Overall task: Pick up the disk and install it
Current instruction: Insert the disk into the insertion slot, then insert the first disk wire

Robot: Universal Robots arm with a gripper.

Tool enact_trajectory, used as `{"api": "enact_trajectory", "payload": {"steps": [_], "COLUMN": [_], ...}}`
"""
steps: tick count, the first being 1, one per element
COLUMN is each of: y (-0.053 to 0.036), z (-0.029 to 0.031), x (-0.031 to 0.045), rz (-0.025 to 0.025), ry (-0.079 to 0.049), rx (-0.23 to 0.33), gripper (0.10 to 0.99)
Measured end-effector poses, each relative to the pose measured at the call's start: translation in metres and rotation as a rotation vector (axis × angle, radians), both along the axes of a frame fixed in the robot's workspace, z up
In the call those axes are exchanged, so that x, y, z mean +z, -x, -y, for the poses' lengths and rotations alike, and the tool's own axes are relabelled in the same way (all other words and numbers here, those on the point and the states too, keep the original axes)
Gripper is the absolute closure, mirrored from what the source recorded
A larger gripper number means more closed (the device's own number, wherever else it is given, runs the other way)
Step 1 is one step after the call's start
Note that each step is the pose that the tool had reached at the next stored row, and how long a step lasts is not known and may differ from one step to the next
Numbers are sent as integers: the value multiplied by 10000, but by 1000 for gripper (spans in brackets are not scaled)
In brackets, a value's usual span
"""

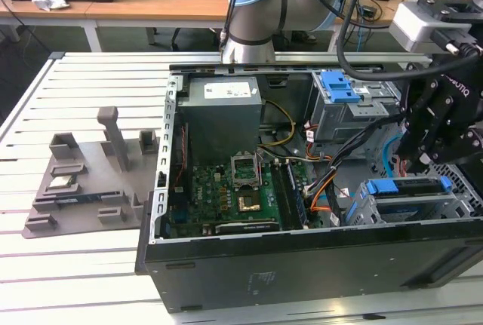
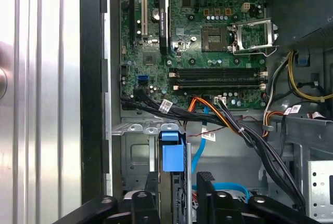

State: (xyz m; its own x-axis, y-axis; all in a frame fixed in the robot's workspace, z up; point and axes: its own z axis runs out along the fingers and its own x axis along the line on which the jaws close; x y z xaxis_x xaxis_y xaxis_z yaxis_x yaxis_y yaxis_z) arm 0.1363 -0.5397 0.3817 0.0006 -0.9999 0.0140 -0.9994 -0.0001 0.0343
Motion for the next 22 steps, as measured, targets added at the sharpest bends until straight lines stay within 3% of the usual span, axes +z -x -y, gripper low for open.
{"api": "enact_trajectory", "payload": {"steps": [2, 3, 6, 15, 22], "y": [0, 0, 0, 0, -451], "z": [0, 0, 0, 0, -25], "x": [0, 0, -1, -2, -18], "rz": [0, 0, 0, 0, -125], "ry": [0, 0, 0, 0, 0], "rx": [-1, 0, 0, 0, -1], "gripper": [792, 792, 969, 980, 980]}}
